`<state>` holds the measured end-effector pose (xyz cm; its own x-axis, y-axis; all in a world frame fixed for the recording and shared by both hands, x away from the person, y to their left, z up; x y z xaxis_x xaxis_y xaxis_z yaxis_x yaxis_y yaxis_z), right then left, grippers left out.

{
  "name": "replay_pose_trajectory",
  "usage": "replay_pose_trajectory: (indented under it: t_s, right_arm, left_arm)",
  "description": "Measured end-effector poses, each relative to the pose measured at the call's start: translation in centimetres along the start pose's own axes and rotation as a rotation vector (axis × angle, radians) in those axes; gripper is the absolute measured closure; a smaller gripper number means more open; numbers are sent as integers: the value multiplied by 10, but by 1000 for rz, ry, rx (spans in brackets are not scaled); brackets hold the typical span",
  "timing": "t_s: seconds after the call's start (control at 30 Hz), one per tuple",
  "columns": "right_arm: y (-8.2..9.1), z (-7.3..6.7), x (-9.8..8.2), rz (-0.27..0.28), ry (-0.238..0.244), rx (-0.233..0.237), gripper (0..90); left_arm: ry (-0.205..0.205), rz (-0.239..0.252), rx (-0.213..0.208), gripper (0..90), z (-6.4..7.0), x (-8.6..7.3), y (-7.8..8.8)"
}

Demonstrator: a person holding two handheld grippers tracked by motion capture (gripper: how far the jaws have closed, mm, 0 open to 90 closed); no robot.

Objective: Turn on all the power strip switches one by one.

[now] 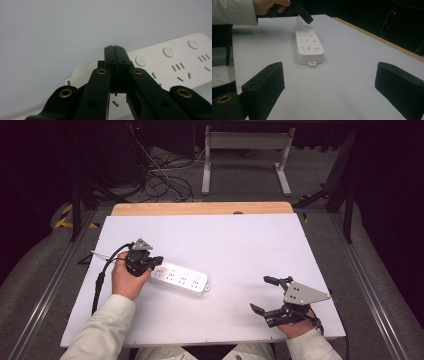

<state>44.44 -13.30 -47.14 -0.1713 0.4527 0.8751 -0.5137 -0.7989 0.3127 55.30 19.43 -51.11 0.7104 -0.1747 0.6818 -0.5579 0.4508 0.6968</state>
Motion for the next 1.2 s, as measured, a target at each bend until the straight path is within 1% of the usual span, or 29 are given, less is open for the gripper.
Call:
replay_pose_trajectory:
  t_s: [0.03,0.07,0.1,0.17,0.2,0.23,0.33,0.43,0.47,0.7,0.8,1.0,1.1,1.2]
  right_arm:
    - [0,0,0,1,0,-1,92]
    - [0,0,0,0,-1,-2,92]
    - [0,0,0,0,-1,0,92]
    - [0,0,0,-1,-1,0,92]
    - [0,0,0,-1,-1,1,92]
    - [0,0,0,-1,-1,1,92]
    - [0,0,0,-1,-2,2,92]
    - [0,0,0,-1,-2,3,92]
    - [0,0,0,0,-2,4,92]
    - [0,0,0,0,-2,4,92]
    - [0,0,0,0,-2,4,92]
    - [0,-1,0,-2,-2,5,92]
    - [0,-1,0,-1,-2,4,92]
    - [0,-1,0,-1,0,4,92]
  left_arm:
    - [-5,0,11,898,-1,0,-1]
    - [0,-6,1,898,0,-1,-3]
    - [0,-6,1,898,0,-1,-3]
    - [-8,-19,16,898,-2,-3,-6]
    - [-8,-18,26,898,-3,-3,-7]
    - [-3,-19,22,898,-3,-4,-8]
    - [-5,-23,22,898,-3,-4,-10]
    - [-16,-27,37,898,-4,-6,-13]
    - [-15,-29,35,898,-4,-7,-14]
    - [-23,-29,40,898,-3,-7,-14]
    - [-39,-23,52,898,-4,-7,-14]
    - [-35,-15,41,899,-4,-7,-15]
    - [-25,-15,32,899,-4,-8,-15]
    - [-28,-15,37,899,-4,-8,-16]
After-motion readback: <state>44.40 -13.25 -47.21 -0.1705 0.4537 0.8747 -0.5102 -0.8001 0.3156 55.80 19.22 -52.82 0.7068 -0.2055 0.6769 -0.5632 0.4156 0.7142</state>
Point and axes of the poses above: each handheld gripper's, and its own axes: y roughly backward along the jaws, x roughly out of its top, z roughly to its right, the point moved 10 cm from there along -y, roughly forward along the jaws, and after that the axes turned 15 degrees about y, right-handed, at the moved point
